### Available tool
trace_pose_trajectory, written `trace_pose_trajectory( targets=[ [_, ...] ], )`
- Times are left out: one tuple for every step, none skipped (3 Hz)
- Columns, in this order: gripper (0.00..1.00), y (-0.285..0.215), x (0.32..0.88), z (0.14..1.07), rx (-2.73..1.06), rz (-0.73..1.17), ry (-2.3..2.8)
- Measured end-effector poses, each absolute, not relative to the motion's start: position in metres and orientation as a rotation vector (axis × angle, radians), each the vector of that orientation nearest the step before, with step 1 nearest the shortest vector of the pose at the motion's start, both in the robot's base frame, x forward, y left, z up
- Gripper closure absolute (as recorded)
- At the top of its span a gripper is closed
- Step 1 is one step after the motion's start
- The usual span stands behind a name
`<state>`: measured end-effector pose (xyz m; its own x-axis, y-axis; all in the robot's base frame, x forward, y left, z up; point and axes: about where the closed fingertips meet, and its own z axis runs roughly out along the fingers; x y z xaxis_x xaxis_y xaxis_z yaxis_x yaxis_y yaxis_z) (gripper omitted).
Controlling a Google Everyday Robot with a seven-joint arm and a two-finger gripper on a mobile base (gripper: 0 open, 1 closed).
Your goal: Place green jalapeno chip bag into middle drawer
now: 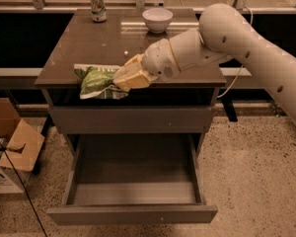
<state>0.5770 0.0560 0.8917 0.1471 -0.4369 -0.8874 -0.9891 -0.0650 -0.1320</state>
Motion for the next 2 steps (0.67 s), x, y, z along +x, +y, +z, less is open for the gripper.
trace_pose_trajectory(
  targets=[
    [1.0, 0.007, 0.538, 0.869, -1.592, 0.917, 1.476],
    [1.0, -0.023, 0.505, 0.811, -1.545, 1.011, 1.628]
  ],
)
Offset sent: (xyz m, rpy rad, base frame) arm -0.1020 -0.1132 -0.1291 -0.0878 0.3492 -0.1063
